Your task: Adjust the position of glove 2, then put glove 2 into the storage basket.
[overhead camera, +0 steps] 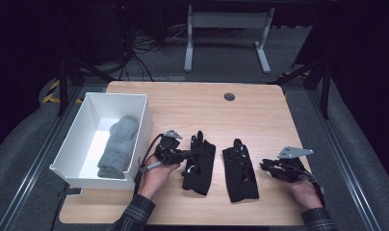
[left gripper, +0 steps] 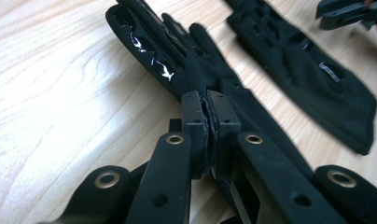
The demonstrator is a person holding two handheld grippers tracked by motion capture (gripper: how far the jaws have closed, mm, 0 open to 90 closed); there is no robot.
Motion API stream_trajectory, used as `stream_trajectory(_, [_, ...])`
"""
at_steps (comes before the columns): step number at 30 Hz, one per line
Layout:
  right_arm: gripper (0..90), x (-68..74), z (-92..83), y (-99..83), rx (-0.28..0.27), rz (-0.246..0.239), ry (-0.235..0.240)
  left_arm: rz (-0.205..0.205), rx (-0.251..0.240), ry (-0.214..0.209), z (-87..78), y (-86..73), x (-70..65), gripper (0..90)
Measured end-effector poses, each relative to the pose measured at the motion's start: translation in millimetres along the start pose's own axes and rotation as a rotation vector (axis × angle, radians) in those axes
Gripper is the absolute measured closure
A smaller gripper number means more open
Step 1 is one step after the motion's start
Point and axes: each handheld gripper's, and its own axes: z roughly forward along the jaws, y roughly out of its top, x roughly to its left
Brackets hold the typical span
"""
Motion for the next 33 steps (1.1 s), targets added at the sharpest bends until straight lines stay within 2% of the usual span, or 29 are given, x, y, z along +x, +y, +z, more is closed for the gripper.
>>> stream_trajectory(1, [81.9, 0.0, 0.0, 0.0, 0.0, 0.0, 0.0, 0.002, -0.004, -0.009, -1.5, 1.5, -1.7, 87.4])
stream_trajectory(3, [89.5, 4.1, 1.8, 3.1, 0.006, -0.015, 0.024, 0.01, -0.008, -0.016, -3.3, 3.5, -4.6, 87.4])
stream_trajectory(10, [90.0, 12.3, 9.3, 5.3, 0.044, -0.041, 0.101, 0.024, -0.01, -0.04, -4.0, 6.9, -10.4, 87.5])
stream_trajectory(16, [90.0, 20.3, 15.1, 7.6, 0.06, -0.058, 0.144, 0.024, -0.015, -0.065, -5.0, 8.3, -13.4, 87.4])
stream_trajectory(23, [90.0, 29.7, 19.0, 11.3, 0.059, -0.074, 0.17, 0.022, -0.019, -0.091, -4.9, 9.4, -16.1, 87.5])
stream_trajectory(33, [90.0, 39.3, 25.1, 16.5, 0.049, -0.085, 0.201, 0.02, -0.027, -0.107, -3.2, 12.9, -18.1, 87.4])
